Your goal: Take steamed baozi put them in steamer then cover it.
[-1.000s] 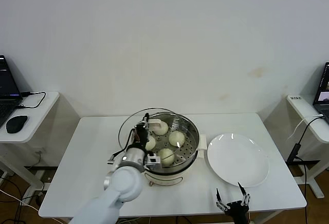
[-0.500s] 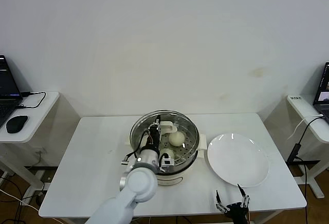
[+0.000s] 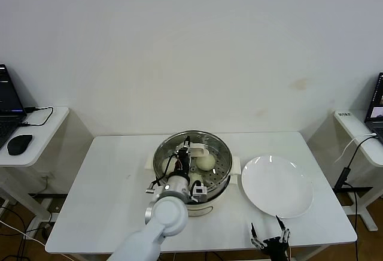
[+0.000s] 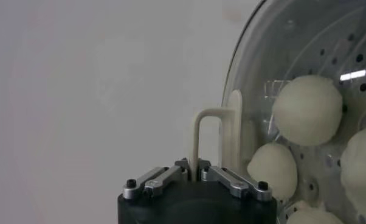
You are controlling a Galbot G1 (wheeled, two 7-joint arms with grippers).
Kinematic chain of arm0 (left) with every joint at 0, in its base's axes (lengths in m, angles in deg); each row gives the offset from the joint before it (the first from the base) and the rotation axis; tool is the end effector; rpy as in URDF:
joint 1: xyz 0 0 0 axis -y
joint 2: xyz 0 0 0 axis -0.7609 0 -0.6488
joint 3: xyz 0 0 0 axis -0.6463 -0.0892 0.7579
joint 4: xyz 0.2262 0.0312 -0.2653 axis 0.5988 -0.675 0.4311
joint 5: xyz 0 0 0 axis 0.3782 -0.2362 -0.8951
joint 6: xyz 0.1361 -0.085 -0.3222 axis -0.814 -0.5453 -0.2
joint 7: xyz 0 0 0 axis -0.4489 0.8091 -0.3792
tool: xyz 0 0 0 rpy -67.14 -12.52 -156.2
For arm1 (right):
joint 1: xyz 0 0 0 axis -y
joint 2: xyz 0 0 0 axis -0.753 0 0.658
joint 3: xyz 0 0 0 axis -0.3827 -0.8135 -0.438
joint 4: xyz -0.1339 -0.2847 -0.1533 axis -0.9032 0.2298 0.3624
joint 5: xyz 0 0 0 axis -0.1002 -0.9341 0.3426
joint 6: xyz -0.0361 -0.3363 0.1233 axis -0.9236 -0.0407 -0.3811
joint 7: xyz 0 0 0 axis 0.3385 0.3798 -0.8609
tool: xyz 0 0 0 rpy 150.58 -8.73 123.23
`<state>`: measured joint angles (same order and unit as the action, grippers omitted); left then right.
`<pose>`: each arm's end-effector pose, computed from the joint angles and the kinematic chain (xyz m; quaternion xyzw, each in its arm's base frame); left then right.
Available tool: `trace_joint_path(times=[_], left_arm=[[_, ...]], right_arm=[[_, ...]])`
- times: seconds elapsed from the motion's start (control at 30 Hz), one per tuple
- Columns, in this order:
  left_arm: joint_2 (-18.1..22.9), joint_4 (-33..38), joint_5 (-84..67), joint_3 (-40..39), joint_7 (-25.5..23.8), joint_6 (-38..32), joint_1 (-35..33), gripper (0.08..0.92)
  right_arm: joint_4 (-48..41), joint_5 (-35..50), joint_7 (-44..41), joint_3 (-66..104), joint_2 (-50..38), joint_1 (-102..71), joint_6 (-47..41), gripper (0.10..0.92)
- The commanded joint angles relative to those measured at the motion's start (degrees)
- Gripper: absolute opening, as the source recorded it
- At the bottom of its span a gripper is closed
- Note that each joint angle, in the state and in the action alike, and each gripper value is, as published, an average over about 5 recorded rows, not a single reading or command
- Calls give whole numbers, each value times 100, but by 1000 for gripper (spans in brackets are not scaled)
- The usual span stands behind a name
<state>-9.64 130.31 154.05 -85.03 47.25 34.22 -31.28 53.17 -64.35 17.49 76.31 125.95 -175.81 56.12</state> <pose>0.3205 -0.1400 -0.2566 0.0766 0.7261 0.6830 0.0202 0.1138 -0.0566 -0.4246 0.0334 -0.9760 0.1791 0.1193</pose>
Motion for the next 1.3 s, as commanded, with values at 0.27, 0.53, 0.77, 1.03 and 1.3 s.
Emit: trace_joint_path(times=[0.27, 0.53, 0.77, 1.03, 1.3], left_arm=[[94, -82, 43, 35, 64, -42, -72, 149], [157, -90, -20, 123, 233, -123, -155, 149], [60, 153, -91, 161, 279, -118, -254, 274], [-280, 944, -651, 220, 557, -133, -864, 508], [-743, 1946, -1754, 869, 1723, -918, -2027, 741]], right_arm=[[-28, -22, -11, -18, -3, 7, 13, 823], [-32, -40, -14, -41, -2, -1, 19, 823], [-28, -51, -15, -43, -2, -6, 19, 823], [-16, -78, -16, -39, -5, -36, 24, 823], [-15, -39, 3, -30, -56, -139, 107, 823]])
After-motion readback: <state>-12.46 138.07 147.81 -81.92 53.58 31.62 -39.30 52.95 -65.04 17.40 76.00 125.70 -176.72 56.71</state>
